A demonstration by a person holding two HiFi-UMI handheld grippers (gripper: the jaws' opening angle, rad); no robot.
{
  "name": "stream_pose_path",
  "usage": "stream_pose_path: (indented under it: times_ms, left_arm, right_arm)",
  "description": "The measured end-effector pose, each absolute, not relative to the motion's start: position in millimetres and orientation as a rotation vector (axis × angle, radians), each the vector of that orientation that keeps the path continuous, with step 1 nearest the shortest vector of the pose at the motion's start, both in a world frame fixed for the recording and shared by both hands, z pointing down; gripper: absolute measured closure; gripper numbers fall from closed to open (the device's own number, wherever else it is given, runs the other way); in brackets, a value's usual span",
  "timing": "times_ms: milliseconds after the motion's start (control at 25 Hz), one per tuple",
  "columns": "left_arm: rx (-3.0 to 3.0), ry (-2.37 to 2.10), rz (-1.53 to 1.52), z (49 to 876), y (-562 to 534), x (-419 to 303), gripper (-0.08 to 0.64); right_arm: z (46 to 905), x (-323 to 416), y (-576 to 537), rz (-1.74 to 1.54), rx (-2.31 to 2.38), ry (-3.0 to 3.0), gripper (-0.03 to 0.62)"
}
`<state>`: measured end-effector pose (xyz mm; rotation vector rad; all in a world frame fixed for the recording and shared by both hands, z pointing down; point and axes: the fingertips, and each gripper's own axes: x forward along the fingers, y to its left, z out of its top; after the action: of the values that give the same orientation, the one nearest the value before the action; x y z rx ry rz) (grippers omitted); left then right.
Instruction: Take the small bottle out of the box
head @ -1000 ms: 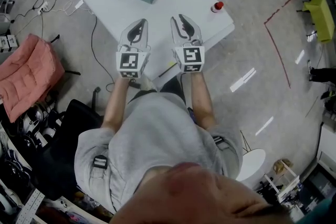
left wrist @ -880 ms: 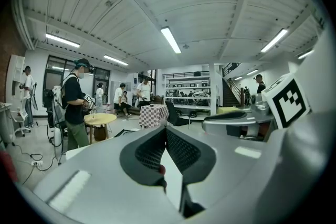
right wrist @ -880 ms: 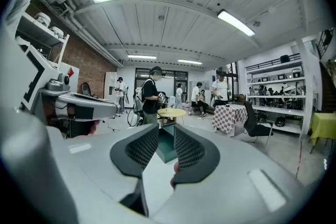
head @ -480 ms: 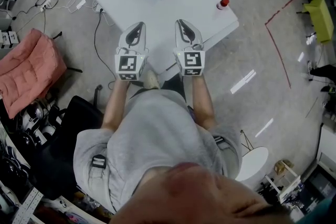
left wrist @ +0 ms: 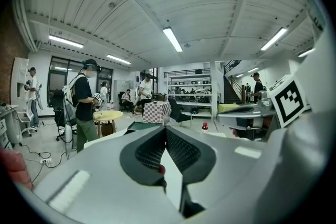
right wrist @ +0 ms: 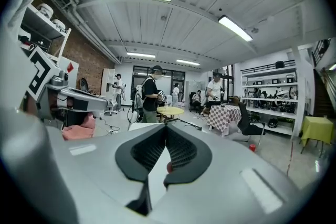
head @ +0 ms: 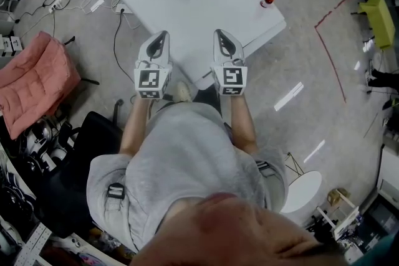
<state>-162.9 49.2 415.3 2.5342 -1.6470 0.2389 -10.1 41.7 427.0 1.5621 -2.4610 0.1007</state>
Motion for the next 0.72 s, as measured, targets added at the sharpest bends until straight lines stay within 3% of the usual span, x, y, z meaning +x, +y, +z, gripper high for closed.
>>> stream_pose_path:
  times_ms: [720]
  left_arm:
    - [2.484,-1.711,0.235,417.6,98.6,-197.4,0.548]
  right_arm:
    - [434.9,-1.6,95.8,0.095,1.603,-2.426,0.589]
